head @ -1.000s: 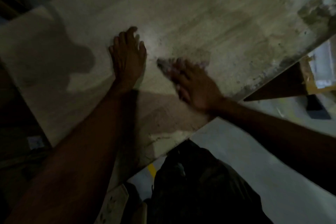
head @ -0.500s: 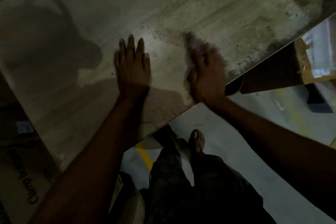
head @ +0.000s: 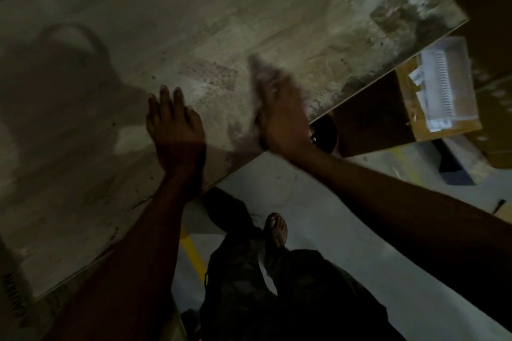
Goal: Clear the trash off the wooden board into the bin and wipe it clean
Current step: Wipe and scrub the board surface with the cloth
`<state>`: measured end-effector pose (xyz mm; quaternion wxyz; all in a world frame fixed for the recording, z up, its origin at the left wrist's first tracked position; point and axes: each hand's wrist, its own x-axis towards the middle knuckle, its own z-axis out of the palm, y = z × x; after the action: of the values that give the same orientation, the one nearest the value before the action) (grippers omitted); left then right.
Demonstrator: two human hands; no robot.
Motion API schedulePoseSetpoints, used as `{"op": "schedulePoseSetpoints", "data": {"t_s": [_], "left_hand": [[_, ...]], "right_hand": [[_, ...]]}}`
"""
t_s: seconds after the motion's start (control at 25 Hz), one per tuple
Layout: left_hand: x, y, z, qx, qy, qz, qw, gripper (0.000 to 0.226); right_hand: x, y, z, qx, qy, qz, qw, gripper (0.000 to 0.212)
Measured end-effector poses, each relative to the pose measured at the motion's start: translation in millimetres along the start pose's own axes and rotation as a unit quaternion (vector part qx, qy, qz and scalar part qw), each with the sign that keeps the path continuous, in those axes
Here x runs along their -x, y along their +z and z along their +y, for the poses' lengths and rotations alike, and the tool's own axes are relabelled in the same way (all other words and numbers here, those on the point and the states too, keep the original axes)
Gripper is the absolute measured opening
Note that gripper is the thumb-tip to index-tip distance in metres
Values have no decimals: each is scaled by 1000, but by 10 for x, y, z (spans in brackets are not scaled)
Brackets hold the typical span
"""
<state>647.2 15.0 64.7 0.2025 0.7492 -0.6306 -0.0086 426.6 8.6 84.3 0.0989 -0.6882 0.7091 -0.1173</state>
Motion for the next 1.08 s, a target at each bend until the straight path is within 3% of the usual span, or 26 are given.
{"op": "schedulePoseSetpoints", "data": {"t_s": [0.08, 0.12, 0.16, 0.28, 0.32, 0.44, 0.48, 0.52, 0.56, 0.6, 0.64, 0.72, 0.76, 0.8, 0.88, 0.92, 0.96, 1.04, 1.08], "left_hand": [[1, 14, -1, 12, 10, 14, 1000, 44], [7, 29, 14, 10, 14, 18, 1000, 44], [5, 45, 30, 8, 13, 20, 1000, 44], [-91, 77, -1, 8, 0, 42, 999, 41], [-192, 70, -17, 8, -13, 54, 998, 38], [-710, 117, -60, 56, -59, 45, 996, 30], [-886, 135, -40, 56, -68, 35, 996, 30], [-1047, 161, -17, 39, -75, 23, 996, 32], [-1202, 201, -2, 22, -84, 9, 996, 35], [-1378, 251, -10, 16, -93, -5, 996, 37], [-1538, 285, -12, 18, -95, -17, 995, 37], [-1752, 334, 15, -2, -85, -28, 996, 30], [-1790, 338, 53, -37, -73, -29, 996, 24], [-1799, 335, 89, -69, -57, -30, 996, 19], [-1770, 374, 94, -84, -40, -24, 995, 16], [-1817, 400, 77, -62, -50, -18, 997, 16], [-1918, 436, 74, -19, -76, -3, 997, 16], [-2215, 497, 151, 35, -148, 28, 988, 18], [-2327, 528, 212, 21, -158, 26, 987, 18]], "right_hand": [[186, 47, -113, -20, -237, -58, 970, 56], [69, 68, -76, -22, -281, -61, 957, 53], [-92, 80, -56, -20, -256, -53, 965, 53], [-379, 129, -357, -50, 18, 8, 999, 58], [-395, 209, -514, -43, 15, 25, 999, 60], [-744, 199, -459, -14, -238, -17, 971, 57], [-1105, 132, -303, -11, -211, 1, 977, 57], [-1438, 49, -196, -14, -79, 33, 996, 60], [-1625, 16, -179, -4, 73, 73, 995, 64], [-1699, 61, -220, 0, 157, 95, 983, 65], [-1628, 133, -360, 8, 129, 89, 988, 64], [-1413, 279, -548, 0, -150, -10, 989, 59], [-1568, 287, -540, -4, -225, -39, 974, 57], [-1869, 254, -531, 0, -208, -32, 978, 57], [-2367, 230, -609, -8, 21, 40, 999, 61], [-2491, 250, -715, -19, 79, 60, 995, 63], [-2490, 276, -833, -22, 21, 42, 999, 63], [-2434, 394, -859, -19, -210, -23, 977, 61], [-2588, 394, -790, -28, -235, -32, 971, 60]]}}
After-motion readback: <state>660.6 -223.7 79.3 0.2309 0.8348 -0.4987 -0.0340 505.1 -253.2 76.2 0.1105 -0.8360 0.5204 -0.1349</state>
